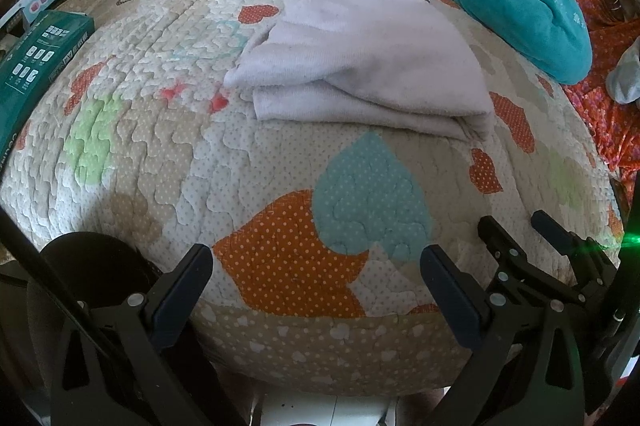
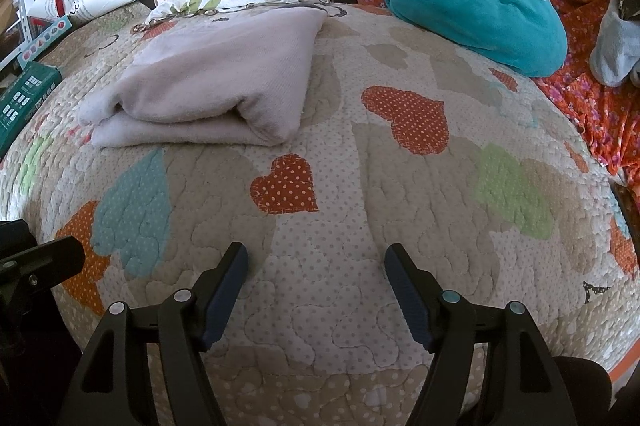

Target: Fold small clothes

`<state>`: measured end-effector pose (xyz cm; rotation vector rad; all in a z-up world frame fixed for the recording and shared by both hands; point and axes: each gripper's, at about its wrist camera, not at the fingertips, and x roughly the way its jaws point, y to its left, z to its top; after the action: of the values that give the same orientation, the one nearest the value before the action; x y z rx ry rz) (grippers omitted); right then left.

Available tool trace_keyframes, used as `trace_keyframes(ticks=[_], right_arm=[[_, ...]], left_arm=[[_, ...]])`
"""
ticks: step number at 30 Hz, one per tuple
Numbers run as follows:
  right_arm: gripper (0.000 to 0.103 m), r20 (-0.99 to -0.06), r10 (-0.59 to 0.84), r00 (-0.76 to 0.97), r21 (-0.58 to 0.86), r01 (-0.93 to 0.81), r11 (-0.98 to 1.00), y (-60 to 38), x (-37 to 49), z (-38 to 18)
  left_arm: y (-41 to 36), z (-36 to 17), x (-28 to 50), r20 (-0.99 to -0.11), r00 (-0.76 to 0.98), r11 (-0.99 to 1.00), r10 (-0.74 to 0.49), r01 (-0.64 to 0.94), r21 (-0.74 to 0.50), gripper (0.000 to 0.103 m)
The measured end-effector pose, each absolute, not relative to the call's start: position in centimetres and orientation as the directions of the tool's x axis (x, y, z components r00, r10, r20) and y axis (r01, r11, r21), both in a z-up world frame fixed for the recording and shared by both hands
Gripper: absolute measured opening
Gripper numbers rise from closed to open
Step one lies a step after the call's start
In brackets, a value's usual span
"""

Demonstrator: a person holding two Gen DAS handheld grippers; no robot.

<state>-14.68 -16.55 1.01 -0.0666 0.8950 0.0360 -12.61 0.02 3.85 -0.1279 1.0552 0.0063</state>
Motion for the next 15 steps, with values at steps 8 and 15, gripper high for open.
trace_keyframes(ticks=[8, 15], right_arm=[[0.076, -0.781, 0.003, 0.625, -0.042, -0.058, 0.997, -16.53, -14.70, 0.98], [0.077, -0.780, 0.003, 0.626, -0.043, -0.058, 0.997, -16.50, -14.68, 0.97]], left_arm=[[0.13, 3.39, -12.66, -0.875, 0.480, 0.992, -0.061, -0.068, -0.107, 0.103], [0.13, 3.41, -12.64, -0.875, 0.480, 0.992, -0.062, -0.067, -0.107, 0.103]])
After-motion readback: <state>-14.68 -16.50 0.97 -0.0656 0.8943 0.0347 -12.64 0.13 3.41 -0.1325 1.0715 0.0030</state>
